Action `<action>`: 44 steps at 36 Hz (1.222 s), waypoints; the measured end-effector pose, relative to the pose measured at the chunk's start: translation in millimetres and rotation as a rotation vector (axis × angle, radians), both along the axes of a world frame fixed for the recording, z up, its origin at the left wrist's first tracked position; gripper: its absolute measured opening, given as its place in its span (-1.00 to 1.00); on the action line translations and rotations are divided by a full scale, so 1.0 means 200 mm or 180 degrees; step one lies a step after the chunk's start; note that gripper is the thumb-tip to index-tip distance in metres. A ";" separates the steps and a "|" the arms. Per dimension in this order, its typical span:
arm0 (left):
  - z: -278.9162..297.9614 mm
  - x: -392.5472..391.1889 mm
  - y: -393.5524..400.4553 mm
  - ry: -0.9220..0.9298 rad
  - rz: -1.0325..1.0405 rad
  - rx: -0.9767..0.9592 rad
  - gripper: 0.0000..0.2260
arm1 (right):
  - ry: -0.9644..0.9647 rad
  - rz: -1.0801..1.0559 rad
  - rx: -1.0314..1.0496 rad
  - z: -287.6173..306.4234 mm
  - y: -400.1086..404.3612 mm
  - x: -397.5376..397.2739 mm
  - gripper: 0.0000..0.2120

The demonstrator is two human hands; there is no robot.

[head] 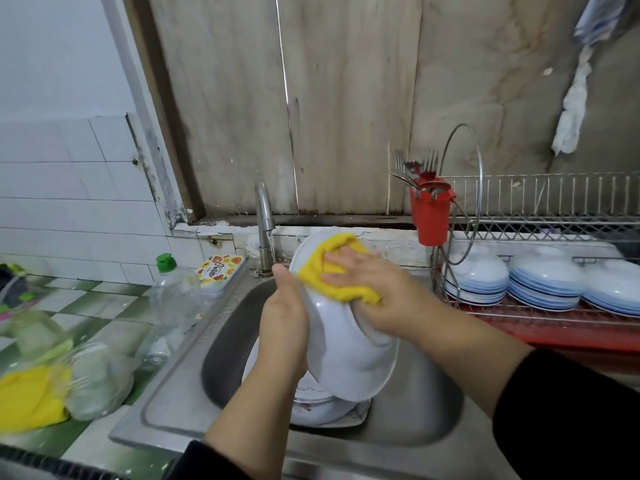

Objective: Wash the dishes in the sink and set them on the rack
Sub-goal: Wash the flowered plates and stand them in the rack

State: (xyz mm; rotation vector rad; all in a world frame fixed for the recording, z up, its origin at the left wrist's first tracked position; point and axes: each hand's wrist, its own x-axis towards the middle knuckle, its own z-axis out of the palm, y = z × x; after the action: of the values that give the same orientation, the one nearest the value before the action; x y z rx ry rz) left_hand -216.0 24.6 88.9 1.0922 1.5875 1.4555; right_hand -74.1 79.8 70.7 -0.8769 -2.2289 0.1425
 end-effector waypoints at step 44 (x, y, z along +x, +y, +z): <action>0.05 -0.02 0.11 0.0526 -0.0590 0.0598 -0.61 | -0.0645 -0.0671 0.0540 0.25 0.10 -0.15 -0.31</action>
State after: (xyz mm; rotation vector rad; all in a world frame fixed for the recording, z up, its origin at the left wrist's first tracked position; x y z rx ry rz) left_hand -220.7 46.8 98.2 1.4610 1.4362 1.4411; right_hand -104.3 99.3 121.4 -1.0633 -2.2746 -0.2407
